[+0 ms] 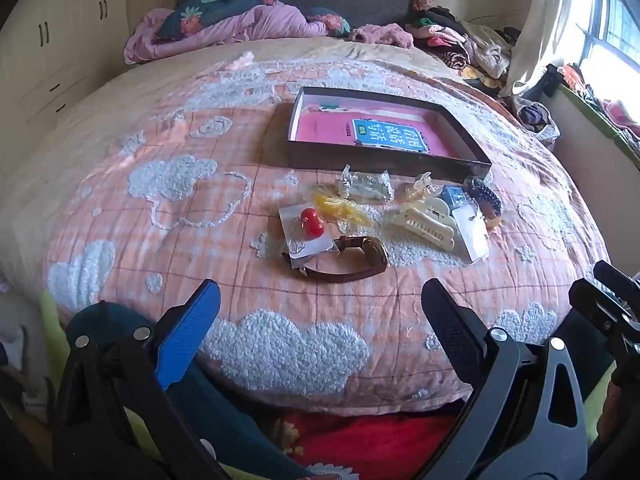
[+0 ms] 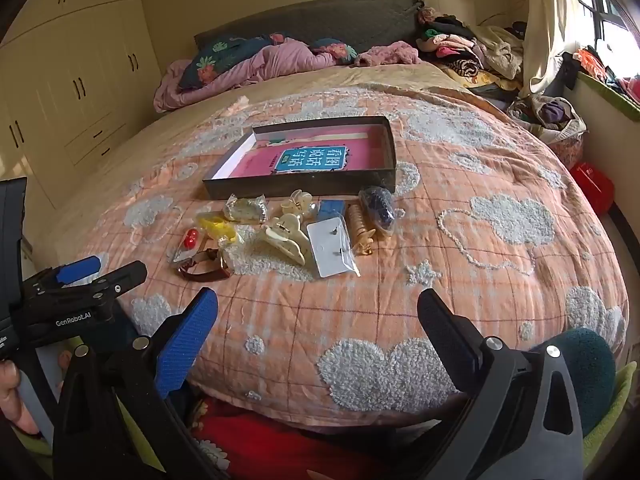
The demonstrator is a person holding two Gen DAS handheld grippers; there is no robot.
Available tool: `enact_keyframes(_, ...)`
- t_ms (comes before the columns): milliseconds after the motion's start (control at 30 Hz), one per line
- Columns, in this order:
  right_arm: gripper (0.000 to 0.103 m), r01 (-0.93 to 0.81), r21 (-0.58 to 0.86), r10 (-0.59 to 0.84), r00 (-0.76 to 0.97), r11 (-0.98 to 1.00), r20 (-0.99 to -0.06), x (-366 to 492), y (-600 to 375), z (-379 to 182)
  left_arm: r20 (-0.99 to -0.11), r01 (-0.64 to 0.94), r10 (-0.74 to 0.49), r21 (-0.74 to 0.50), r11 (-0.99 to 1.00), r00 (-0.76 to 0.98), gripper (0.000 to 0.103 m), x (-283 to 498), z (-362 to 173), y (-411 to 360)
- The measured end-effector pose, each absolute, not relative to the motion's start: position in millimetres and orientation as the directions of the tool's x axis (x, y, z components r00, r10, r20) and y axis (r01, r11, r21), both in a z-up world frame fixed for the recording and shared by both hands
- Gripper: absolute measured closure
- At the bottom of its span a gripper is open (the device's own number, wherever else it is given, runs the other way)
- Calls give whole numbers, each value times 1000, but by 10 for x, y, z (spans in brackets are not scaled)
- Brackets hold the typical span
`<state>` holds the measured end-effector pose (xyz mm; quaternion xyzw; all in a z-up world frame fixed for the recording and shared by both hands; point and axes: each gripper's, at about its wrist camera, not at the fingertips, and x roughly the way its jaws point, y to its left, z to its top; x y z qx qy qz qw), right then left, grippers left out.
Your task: Organize jewelry
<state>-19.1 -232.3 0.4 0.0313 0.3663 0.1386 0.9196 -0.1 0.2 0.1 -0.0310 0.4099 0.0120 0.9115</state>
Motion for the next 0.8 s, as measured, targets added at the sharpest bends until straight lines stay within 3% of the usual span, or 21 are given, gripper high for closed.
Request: enact_keyframes(800,4,-232,160,278,691,960,-667,-196,-2317,14,-744,-47,-4,-48,998,668,9,-3,3,4)
